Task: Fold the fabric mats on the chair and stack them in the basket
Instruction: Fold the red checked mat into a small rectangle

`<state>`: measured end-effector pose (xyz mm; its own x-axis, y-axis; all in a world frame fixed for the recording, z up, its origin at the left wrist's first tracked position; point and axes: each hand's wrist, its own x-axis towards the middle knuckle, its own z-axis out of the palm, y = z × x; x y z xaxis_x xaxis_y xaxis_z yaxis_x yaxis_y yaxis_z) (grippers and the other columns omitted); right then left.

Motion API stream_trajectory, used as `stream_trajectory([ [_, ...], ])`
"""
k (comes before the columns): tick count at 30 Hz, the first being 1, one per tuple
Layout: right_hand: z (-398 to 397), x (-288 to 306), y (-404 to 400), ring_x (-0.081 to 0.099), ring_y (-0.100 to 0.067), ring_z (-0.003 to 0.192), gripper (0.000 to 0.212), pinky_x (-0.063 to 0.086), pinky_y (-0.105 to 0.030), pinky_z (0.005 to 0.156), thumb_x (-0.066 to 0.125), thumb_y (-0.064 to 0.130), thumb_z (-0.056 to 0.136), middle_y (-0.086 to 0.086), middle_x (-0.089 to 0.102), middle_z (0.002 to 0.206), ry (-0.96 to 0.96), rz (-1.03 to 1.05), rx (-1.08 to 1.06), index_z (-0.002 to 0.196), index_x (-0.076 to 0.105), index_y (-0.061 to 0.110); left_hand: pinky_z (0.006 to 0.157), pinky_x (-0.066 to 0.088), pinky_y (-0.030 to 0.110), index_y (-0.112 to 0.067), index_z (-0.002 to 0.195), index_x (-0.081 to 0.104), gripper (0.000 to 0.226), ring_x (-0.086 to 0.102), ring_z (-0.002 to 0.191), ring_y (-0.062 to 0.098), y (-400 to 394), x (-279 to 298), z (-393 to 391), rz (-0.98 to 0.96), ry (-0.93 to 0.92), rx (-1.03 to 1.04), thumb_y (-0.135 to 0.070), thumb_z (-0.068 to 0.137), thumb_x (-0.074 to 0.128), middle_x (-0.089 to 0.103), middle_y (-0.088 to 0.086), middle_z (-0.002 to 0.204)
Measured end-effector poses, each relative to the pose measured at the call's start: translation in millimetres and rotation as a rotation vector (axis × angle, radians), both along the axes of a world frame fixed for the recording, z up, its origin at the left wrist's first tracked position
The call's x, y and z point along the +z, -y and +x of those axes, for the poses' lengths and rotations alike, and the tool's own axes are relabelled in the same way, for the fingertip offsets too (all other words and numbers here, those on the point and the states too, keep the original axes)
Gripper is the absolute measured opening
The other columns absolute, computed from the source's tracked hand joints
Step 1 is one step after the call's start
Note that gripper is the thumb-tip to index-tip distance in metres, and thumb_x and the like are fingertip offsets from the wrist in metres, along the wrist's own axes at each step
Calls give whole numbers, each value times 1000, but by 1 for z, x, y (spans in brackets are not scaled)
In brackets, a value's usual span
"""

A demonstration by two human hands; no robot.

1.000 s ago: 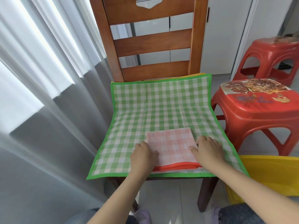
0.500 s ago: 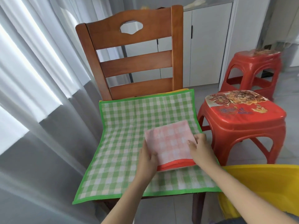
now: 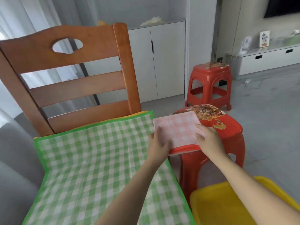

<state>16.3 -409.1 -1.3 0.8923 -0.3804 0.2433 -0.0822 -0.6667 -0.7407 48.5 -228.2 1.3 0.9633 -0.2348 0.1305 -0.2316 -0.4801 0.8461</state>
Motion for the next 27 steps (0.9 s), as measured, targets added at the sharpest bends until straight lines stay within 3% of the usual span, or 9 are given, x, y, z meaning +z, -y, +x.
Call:
stream_trajectory([
  [6, 32, -15, 53, 44, -29, 124, 64, 40, -38, 97, 58, 50, 82, -11, 46, 133, -229, -181, -110, 139, 41, 24, 98, 31, 21, -22, 144, 28, 61, 43, 122, 25, 61, -25, 49, 23, -50, -78, -24, 89, 56, 32, 8, 132],
  [12, 54, -43, 67, 17, -30, 139, 75, 20, -44, 109, 46, 70, 78, -1, 39, 141, -343, -390, -153, 141, 34, 32, 105, 38, 35, -25, 143, 23, 74, 44, 124, 29, 79, -53, 81, 134, -130, -93, -44, 83, 63, 22, 8, 138],
  [16, 56, -51, 65, 19, -26, 136, 69, 21, -40, 105, 41, 71, 80, 2, 37, 138, -307, -426, -197, 137, 37, 33, 109, 34, 33, -28, 140, 27, 73, 40, 125, 31, 75, -55, 96, 207, -172, -112, -53, 82, 63, 19, 9, 136],
  [21, 50, -40, 58, 20, -26, 136, 67, 20, -42, 107, 27, 68, 87, 1, 28, 149, -380, -443, -178, 143, 25, 33, 111, 31, 45, -34, 147, 16, 74, 25, 134, 38, 76, -44, 90, 356, -159, -60, -61, 86, 48, 16, 15, 144],
  [24, 35, -26, 49, 16, -26, 139, 59, 15, -44, 111, 22, 59, 93, -1, 20, 155, -348, -383, -193, 146, 20, 34, 111, 27, 43, -31, 150, 13, 74, 20, 138, 32, 67, -32, 69, 279, -65, 8, -59, 89, 44, 19, 14, 146],
  [27, 13, -12, 28, 12, -22, 142, 53, 11, -44, 112, 26, 52, 95, 1, 20, 155, -257, -376, -173, 144, 27, 34, 110, 28, 39, -27, 149, 19, 69, 25, 137, 29, 48, -13, 37, 181, -29, 17, -53, 91, 46, 22, 13, 146],
])
